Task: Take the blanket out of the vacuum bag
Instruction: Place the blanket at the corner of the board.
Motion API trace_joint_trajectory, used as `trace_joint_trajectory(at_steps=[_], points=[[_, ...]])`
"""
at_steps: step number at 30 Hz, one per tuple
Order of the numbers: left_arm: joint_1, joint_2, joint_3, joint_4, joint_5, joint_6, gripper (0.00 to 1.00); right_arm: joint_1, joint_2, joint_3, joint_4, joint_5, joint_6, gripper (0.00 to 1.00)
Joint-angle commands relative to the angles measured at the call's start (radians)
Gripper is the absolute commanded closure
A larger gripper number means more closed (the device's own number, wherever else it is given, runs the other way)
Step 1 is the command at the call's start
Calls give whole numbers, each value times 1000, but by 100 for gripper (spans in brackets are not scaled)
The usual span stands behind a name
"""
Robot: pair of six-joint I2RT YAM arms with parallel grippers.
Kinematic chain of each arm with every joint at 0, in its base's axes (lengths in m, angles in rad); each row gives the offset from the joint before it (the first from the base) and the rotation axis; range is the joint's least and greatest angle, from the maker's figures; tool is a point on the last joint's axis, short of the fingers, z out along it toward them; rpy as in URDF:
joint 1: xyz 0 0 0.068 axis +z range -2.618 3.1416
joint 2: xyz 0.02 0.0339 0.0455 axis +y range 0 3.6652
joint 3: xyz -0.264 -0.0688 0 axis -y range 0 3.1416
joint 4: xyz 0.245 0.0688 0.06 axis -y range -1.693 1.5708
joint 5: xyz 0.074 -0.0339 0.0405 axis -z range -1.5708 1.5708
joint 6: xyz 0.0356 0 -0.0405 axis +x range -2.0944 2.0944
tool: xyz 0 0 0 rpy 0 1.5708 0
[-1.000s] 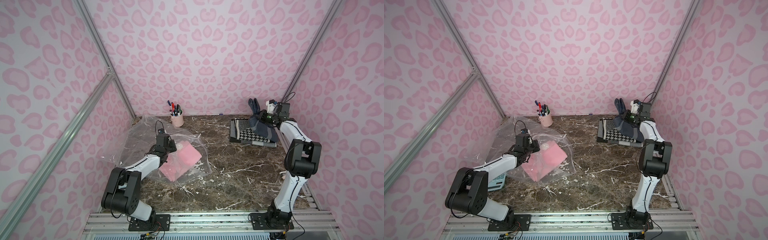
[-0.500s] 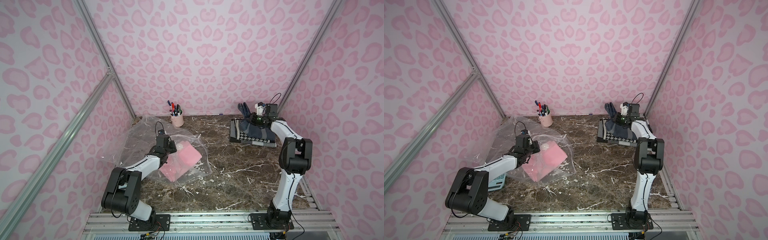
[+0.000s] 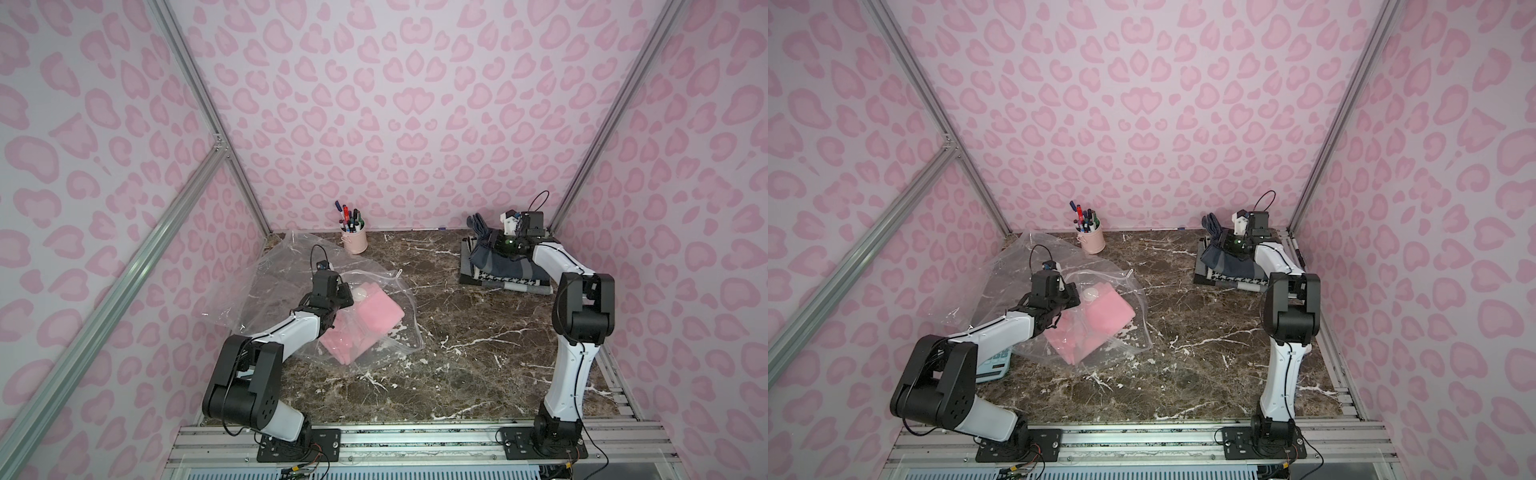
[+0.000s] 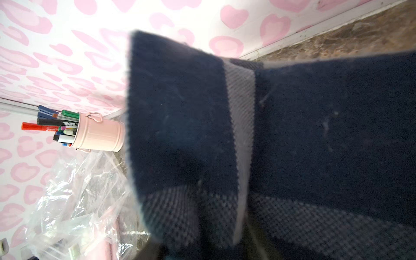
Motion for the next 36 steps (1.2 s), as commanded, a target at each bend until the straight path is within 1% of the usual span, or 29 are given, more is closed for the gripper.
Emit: trace_joint_trajectory(at_steps=[1, 5, 8, 10, 12, 17, 19, 23, 26, 27, 34, 35, 36], points=[[0, 1, -3, 5, 8, 1, 96, 4, -4, -3, 30, -29, -4, 40], [1, 5, -1, 5, 11, 1, 96, 3, -21, -4, 24, -31, -13, 36], [-1, 6, -1, 7, 15, 1, 96, -6, -48, 0, 18, -37, -22, 35], [1, 6, -3, 8, 15, 1, 96, -23, -74, -2, 4, -16, -35, 35], [0, 7, -5, 10, 15, -1, 96, -51, -105, -10, -27, 30, -58, 35], [1, 15, -21, 36, 26, -10, 96, -147, -190, -82, -106, 246, -140, 35], [0, 24, -21, 40, 33, -10, 96, -179, -223, -134, -113, 288, -156, 35], [0, 33, -15, 48, 42, -9, 96, -239, -296, -288, -33, 266, -140, 35], [-1, 35, -10, 46, 48, -8, 96, -273, -307, -327, -3, 242, -133, 35], [0, 32, -12, 46, 49, -8, 96, -279, -307, -363, 0, 244, -137, 35], [0, 26, -9, 40, 48, -10, 96, -288, -279, -376, -15, 282, -162, 35], [-1, 27, -9, 40, 50, -10, 96, -290, -272, -379, -9, 283, -161, 36], [0, 27, -6, 38, 49, -10, 96, -290, -263, -379, -3, 278, -161, 42]])
